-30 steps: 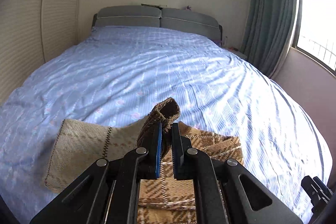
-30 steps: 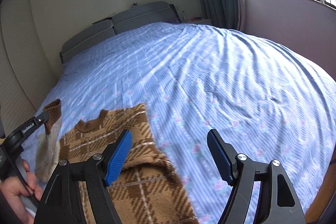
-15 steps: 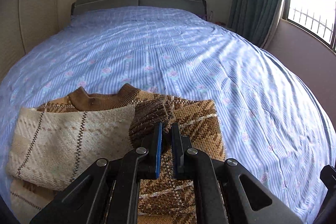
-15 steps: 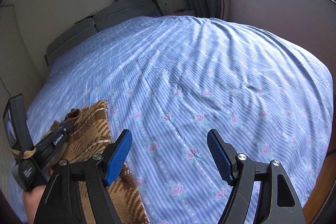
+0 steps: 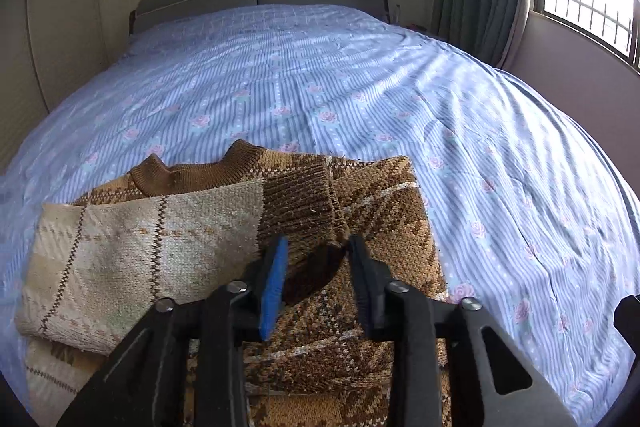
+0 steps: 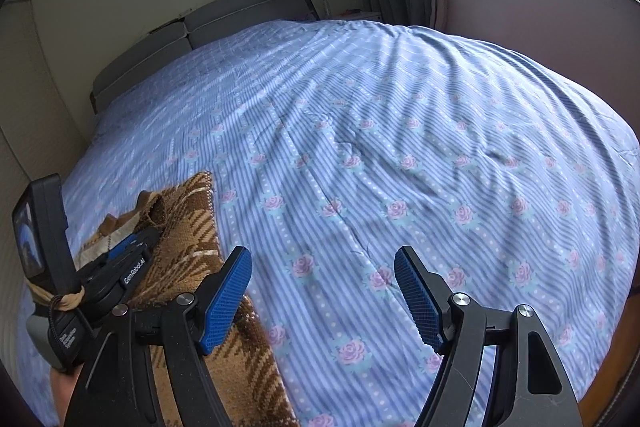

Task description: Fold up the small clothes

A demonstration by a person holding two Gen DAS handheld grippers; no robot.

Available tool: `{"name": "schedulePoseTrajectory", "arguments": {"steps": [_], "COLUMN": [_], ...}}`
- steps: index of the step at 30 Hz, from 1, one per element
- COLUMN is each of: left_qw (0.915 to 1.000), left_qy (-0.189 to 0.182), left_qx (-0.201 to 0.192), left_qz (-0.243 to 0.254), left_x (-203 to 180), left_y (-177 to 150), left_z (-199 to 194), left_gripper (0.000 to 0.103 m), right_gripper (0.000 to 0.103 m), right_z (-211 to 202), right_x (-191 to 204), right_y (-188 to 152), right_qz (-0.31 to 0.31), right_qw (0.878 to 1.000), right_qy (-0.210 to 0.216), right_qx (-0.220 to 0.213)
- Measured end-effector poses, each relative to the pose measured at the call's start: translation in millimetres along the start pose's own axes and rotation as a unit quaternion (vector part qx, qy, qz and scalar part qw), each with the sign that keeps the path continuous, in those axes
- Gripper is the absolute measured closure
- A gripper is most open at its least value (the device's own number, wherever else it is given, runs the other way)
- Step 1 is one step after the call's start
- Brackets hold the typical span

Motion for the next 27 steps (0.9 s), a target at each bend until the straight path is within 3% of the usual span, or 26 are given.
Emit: {"name": "schedulePoseTrajectory", "arguments": {"steps": [1,7,17,19,23,27], "left_qw": [1.0,0.9986,0.9908,0.9891,0.9876,0.9867], "left_qy": [0.004,0.029,0.116,0.121,0.124,0.123], "left_qx": [-0.007,-0.043,-0.028,-0.022,-0.014,-0.007], "left_qz": [0.001,-0.004,-0.065,-0.081,-0.095,-0.106], "left_x": [4.5,61.6,218.4,236.5,253.9,261.5], "left_y": [3.0,16.5,3.6,-3.1,-17.1,-26.6], "left_z": [-5.7,-49.2,-57.9,-54.9,-48.1,-39.4], "left_gripper": [0.048,0.032,0.029,0.029,0.029,0.029], "right_gripper": [0.029,0.029,0.03,0.032,0.049,0.051], "right_z": [0.1,-0.5,30.9,41.5,67.7,99.2], "right_x": [2.6,37.0,134.3,154.3,183.8,196.1], "right_y": [0.3,7.7,20.8,24.8,32.5,33.9], "right_qz": [-0.001,-0.02,-0.118,-0.139,-0.19,-0.217], "right_qw": [1.0,0.999,0.99,0.986,0.976,0.969], "right_qy": [0.002,0.026,0.077,0.096,0.109,0.116], "right_qx": [0.001,-0.003,-0.007,-0.007,0.0,0.028]}}
Point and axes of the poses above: each gripper's, at about its wrist camera, not at the fingertips, and z roughly the way its jaws point, x to its left, y to its top, the point moved 9 cm from there along z, roughly the way its jaws point, and after that the axes turned 10 degrees about -z, right-handed, at the moved point
